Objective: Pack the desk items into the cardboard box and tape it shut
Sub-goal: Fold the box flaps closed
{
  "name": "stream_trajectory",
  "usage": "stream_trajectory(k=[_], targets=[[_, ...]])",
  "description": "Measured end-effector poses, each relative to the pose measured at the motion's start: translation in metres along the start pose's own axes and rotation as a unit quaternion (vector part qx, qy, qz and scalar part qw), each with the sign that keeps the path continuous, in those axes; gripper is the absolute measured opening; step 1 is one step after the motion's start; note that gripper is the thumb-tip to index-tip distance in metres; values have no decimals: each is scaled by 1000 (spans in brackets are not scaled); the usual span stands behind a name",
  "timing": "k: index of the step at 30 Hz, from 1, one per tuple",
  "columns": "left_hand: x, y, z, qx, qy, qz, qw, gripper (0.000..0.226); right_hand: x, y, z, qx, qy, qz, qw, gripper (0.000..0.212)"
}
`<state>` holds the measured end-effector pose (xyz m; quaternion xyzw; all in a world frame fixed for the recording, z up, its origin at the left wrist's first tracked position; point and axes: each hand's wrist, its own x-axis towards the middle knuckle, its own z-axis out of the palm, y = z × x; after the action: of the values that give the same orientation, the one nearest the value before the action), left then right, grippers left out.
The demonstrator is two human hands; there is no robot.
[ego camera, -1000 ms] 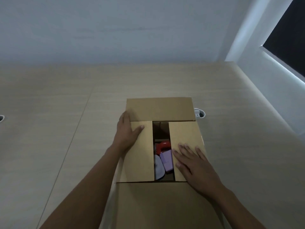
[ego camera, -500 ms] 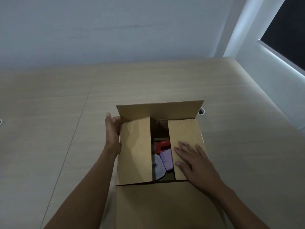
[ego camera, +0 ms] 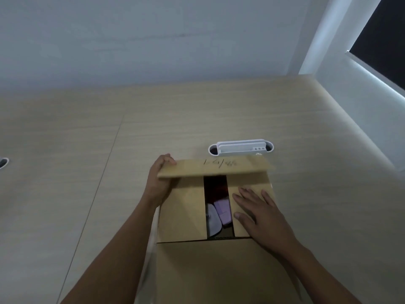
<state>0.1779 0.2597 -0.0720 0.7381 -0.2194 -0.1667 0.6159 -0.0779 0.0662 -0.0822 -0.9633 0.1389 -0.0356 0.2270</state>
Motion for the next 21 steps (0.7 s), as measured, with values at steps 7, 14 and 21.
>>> stream_trajectory(k=[7,14,21], targets=[[2,11,-19,-97,-60,-136,984,40,1,0,-2,21,13,3,1000,52],[-14,19,-14,155,-101,-108,977,41,-4,-12,-13,185,98,100,973,37],[-41,-9,-4,368,28,74,927,30,22,14,-30,136,178,45,974,36]])
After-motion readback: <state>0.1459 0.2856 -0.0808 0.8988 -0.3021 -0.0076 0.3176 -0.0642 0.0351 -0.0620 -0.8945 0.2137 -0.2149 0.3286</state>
